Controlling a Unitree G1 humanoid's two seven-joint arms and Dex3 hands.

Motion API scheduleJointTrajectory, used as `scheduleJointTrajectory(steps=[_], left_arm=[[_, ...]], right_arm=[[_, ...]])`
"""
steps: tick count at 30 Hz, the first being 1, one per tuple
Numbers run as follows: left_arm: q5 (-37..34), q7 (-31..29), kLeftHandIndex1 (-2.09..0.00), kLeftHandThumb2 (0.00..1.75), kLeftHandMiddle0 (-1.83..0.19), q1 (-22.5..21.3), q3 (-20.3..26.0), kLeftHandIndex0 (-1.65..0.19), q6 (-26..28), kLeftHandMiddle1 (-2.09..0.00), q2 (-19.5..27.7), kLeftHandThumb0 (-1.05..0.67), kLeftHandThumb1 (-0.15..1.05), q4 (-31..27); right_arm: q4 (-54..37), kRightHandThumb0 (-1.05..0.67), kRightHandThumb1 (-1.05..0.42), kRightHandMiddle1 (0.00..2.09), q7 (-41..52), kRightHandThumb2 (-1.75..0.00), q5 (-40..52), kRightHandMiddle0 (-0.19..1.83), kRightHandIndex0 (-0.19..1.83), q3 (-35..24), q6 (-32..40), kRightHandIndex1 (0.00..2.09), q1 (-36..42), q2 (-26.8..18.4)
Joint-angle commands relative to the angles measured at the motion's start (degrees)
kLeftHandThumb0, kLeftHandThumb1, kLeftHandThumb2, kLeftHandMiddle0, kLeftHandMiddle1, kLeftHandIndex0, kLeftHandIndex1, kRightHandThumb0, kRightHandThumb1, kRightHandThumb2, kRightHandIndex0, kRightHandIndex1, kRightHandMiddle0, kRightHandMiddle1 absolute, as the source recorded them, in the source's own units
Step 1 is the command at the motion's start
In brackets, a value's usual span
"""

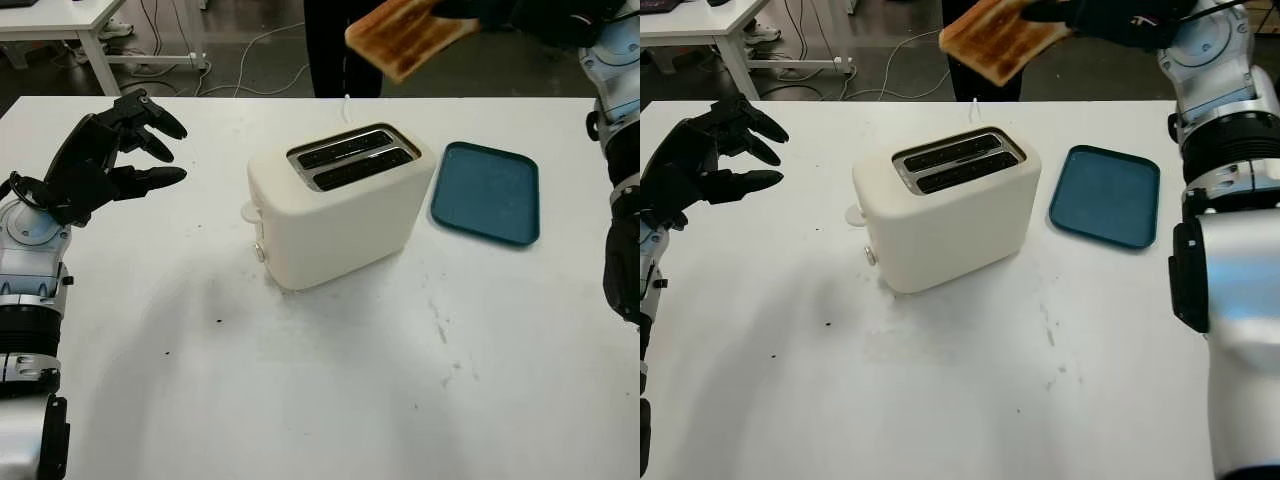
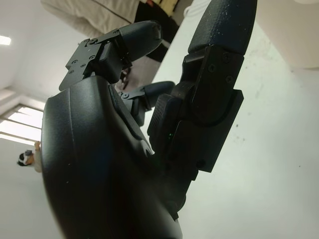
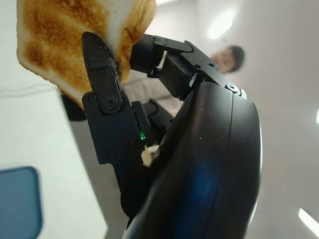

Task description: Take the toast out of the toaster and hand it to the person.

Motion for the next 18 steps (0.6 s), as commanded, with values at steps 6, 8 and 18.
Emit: scheduleJointTrajectory(steps=[6,8,18], left_arm=[[0.03,0.57,-1.39,0.03,-0.29,0.55,0.06,-0.24,0.1,-1.49,-0.05,-1.05,0.92,-0.15],[0.13,0.53,-1.39,0.04,-0.29,0.53,0.0,-0.24,-0.08,-1.49,0.04,-1.05,0.92,0.02],[0.01,0.28,-1.39,0.03,-0.29,0.41,0.04,-0.23,-0.06,-1.49,0.18,-1.05,0.92,0.19]], right_arm=[[3.3,-0.25,-0.92,1.7,-7.95,-0.19,2.34,0.76,0.93,-2.67,7.14,1.75,3.32,3.35],[3.71,-0.24,-0.92,1.62,-10.91,-0.18,1.56,0.73,0.87,-2.24,9.1,1.72,4.47,4.0],[5.86,-0.32,-0.92,1.73,-12.37,-0.18,2.07,0.79,0.97,-2.87,13.02,1.75,7.45,6.13]])
